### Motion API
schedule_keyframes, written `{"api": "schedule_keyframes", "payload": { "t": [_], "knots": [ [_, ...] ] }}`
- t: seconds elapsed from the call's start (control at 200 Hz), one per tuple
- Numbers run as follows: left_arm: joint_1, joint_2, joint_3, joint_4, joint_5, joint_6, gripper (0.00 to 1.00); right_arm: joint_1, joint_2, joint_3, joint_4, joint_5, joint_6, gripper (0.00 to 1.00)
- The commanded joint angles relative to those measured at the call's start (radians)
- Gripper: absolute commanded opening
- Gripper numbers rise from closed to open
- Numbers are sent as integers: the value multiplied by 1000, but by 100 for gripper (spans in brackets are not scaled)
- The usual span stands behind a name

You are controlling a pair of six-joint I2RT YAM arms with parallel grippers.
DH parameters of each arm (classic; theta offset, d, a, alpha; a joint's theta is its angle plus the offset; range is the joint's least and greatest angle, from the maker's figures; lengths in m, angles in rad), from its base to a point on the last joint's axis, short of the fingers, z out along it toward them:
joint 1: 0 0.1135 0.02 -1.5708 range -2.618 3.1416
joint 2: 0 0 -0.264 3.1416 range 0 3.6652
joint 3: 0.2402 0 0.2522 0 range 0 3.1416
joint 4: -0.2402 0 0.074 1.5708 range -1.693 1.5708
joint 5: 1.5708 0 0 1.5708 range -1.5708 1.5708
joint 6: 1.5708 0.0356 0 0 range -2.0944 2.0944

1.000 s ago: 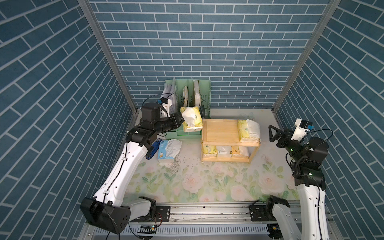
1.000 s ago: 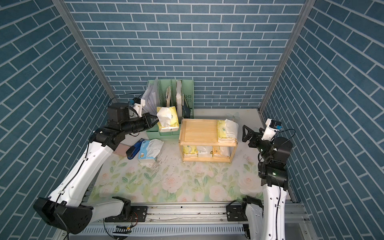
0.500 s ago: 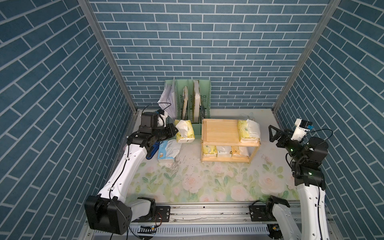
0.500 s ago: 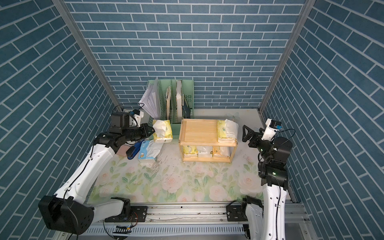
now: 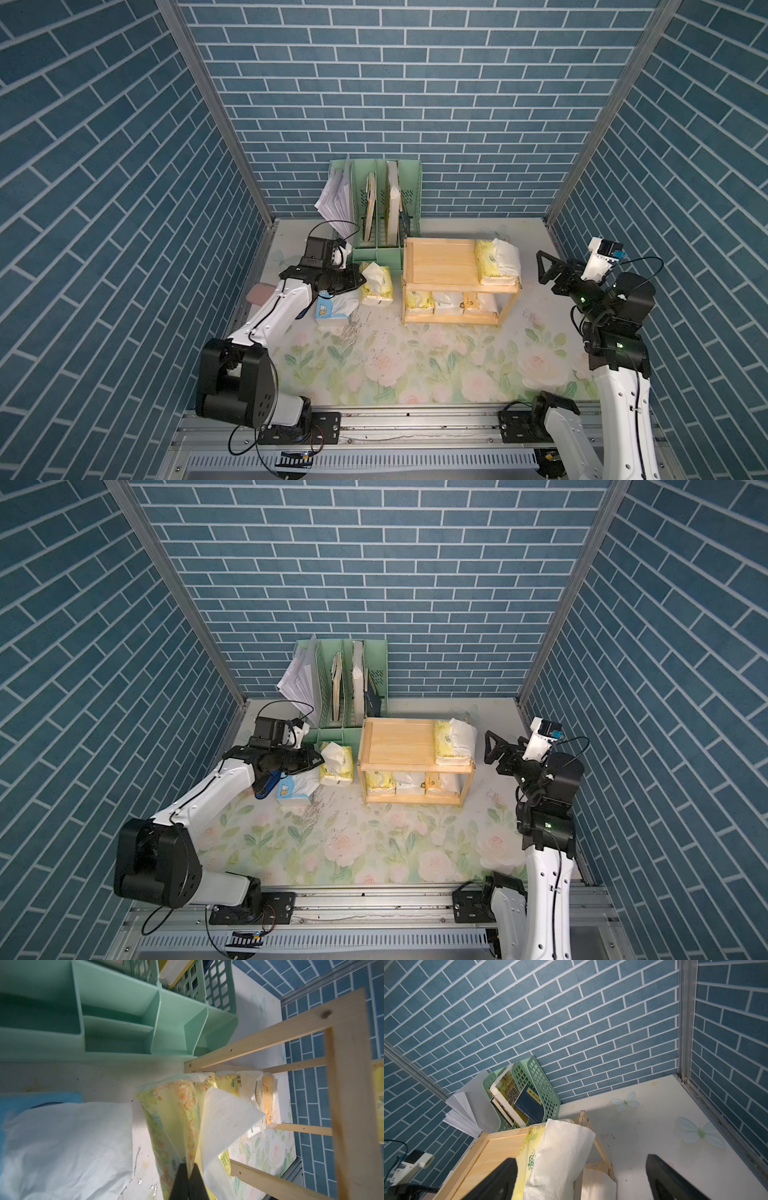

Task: Remove the tissue boxes from the shelf
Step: Place the box of tissues at the center of the board.

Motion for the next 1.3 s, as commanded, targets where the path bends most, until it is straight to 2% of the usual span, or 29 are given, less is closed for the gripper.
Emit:
{"api": "schedule_keyframes", "payload": {
  "t": [0.0, 0.225, 0.51, 0.93, 1.295],
  "knots": [
    [-33, 21, -19, 56, -4, 13, 0, 3, 2, -2, 0, 8, -21, 100],
    [-49, 64, -45, 70, -100, 2, 0, 2, 7, -5, 2, 5, -21, 100],
    [-59, 123, -72, 143, -81, -16, 0, 2, 8, -17, 5, 2, -22, 100],
    [-68, 168, -25, 85, -141, 26, 0, 3, 9, -35, 9, 1, -22, 100],
    [-69, 153, 41, 8, -235, 30, 29, 3, 11, -42, 11, 4, -26, 100]
  ]
}}
